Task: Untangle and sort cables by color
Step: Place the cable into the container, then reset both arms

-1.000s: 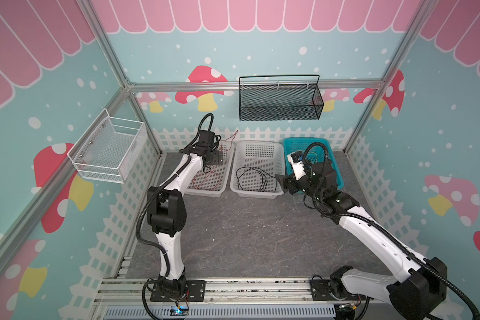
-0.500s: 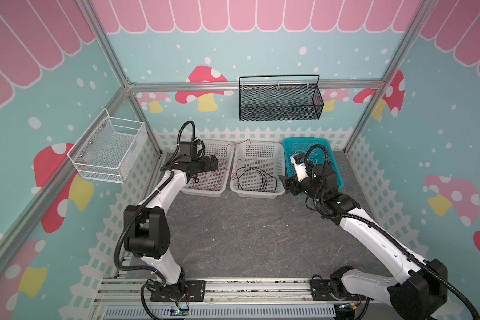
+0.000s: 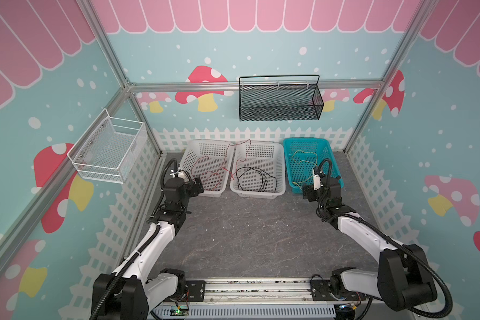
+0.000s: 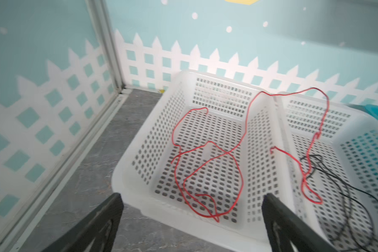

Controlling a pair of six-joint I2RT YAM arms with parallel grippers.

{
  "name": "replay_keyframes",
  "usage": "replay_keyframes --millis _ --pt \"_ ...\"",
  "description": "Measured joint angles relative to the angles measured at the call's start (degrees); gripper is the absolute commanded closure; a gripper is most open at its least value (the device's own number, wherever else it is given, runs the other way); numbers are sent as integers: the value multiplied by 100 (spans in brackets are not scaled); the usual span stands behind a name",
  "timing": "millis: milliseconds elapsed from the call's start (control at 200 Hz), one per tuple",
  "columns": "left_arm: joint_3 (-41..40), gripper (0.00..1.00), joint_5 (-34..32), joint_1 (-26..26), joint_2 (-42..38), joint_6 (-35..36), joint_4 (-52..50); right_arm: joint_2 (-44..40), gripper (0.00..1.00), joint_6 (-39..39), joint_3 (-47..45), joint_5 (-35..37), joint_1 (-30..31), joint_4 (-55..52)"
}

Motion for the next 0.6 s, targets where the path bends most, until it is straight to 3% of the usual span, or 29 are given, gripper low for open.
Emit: replay_keyframes --millis 200,500,600 --pt "-688 1 -680 15 103 138 734 551 7 -330 -1093 114 -262 1958" --pt "-1488 0 -820 111 1517 402 3126 992 6 -470 -1976 -435 -741 4225" --pt "-1561 1 -798 136 1954 428 3926 1108 0 -472 -2341 -734 -901 5106"
